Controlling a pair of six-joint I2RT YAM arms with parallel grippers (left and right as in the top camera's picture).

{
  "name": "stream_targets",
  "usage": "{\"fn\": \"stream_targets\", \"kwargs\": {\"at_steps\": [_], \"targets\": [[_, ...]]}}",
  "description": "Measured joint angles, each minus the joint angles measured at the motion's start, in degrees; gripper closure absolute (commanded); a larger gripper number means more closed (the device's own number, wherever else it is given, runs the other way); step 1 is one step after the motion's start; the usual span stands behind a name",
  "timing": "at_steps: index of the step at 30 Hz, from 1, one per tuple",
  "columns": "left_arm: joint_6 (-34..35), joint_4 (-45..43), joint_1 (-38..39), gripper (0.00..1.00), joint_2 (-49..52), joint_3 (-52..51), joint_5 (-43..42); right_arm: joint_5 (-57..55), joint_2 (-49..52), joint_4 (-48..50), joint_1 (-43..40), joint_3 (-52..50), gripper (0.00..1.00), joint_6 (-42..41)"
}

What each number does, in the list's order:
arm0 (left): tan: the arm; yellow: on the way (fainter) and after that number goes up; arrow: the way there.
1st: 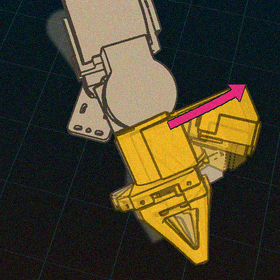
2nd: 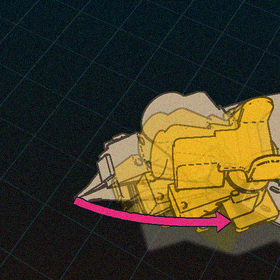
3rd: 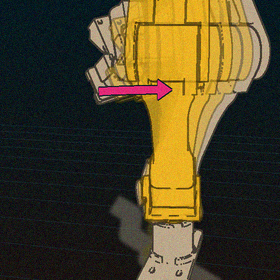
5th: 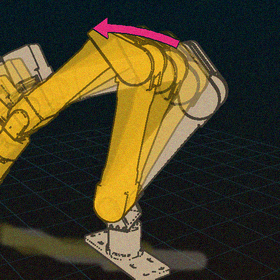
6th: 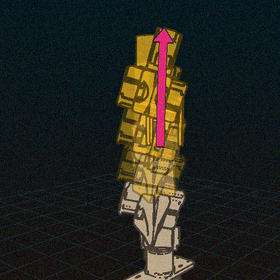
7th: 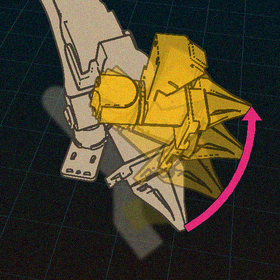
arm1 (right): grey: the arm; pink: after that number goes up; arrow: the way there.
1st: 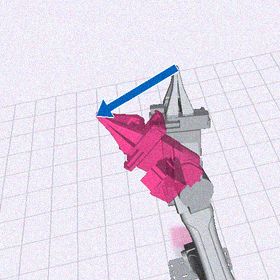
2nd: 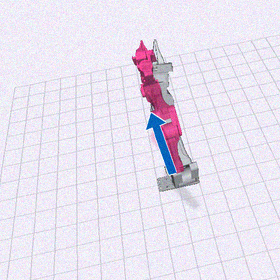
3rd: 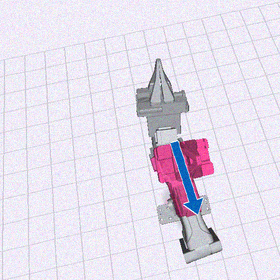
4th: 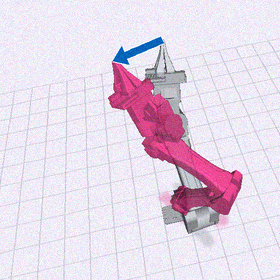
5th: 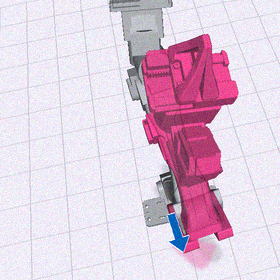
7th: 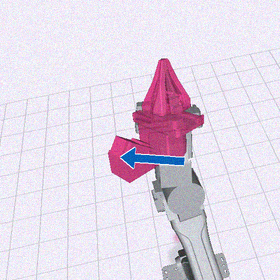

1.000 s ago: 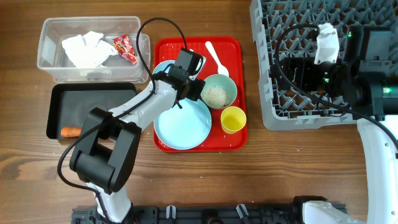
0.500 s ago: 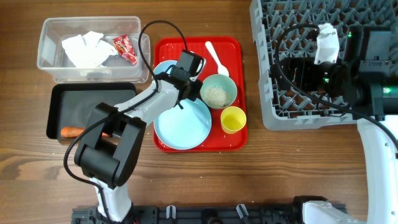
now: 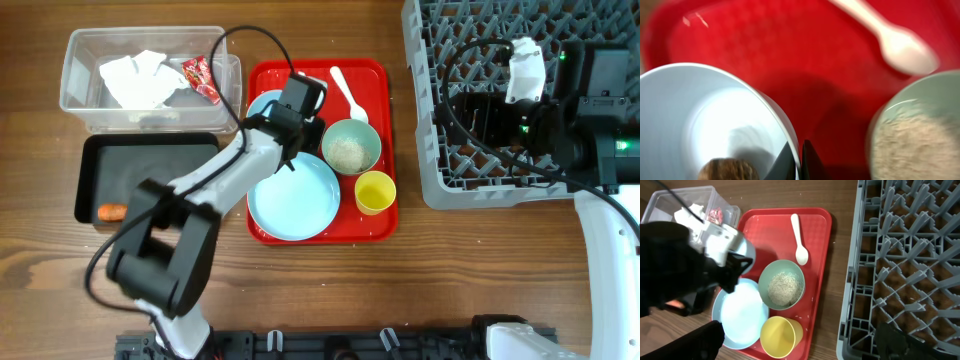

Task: Sort waste into correct bins and load items into the dishwasher rack
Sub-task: 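Reach the left gripper to the mushroom in the small blue bowl and grasp, then carry the mushroom with the left gripper and drop it on the black tray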

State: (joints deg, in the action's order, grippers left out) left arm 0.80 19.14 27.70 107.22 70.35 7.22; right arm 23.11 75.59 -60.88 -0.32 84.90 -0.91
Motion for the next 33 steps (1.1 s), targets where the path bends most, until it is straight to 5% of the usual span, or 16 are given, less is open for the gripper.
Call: {"fn": "stream_targets", "kwargs": {"at_steps": [10,16,21,33], "targets": [[19.69,18.71,-1.68,0.96,-19.08,0.24,-0.96,0.0,0.02,-0.04,0.0,0.0,0.0,0.02],[27.45,34.62,-10.6,0.96,-28.61,0.42,-6.78,0.0,0.02,0.0,0.0,0.0,0.0,0.02],[25.22,38.71,-21.9,0.96,-29.2,-0.02,-14.91,0.0,0.07,0.0,0.0,0.0,0.0,0.02],[11.87,25.73,-48.22,0.96,-25.24,-6.47,-48.74,0.0,0.07,0.0,0.0,0.0,0.0,0.02]]}}
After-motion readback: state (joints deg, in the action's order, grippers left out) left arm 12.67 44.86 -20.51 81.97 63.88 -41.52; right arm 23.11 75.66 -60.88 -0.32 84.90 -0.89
